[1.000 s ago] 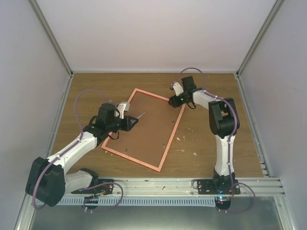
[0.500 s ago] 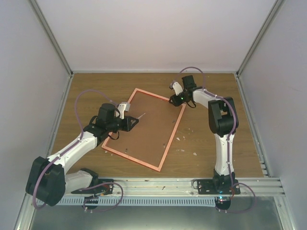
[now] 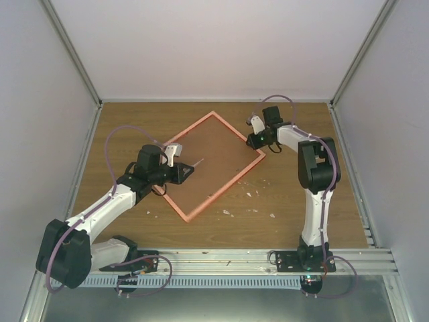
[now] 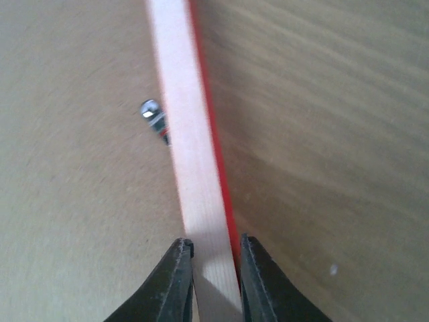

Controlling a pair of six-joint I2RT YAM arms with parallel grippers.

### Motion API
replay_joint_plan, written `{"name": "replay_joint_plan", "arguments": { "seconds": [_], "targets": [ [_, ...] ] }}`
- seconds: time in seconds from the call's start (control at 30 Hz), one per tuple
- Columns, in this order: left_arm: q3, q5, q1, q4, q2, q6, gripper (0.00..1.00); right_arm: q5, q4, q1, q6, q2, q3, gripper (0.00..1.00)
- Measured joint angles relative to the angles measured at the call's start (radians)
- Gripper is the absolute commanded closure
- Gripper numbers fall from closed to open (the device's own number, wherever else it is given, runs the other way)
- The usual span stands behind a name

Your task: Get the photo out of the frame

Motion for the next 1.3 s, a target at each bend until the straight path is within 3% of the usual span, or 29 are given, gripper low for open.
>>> {"name": "replay_joint_plan", "arguments": {
  "seconds": [0.3, 0.67, 1.3],
  "targets": [
    [0.000, 0.014, -0.010, 0.002, 0.002, -0.003, 1.00, 0.050, 0.079, -0.002, 0.212, -0.130, -0.207, 0.86],
    [0.003, 0.015, -0.067, 0.025, 0.084, -0.004, 1.00, 0.097, 0.201, 0.082, 0.319, -0.307, -0.476, 0.86],
    [0.249, -0.018, -0.127, 0.045, 0.431, 0.039, 1.00, 0.120, 0.321, 0.241, 0.475, -0.422, -0.656, 0.83]
  ]
}}
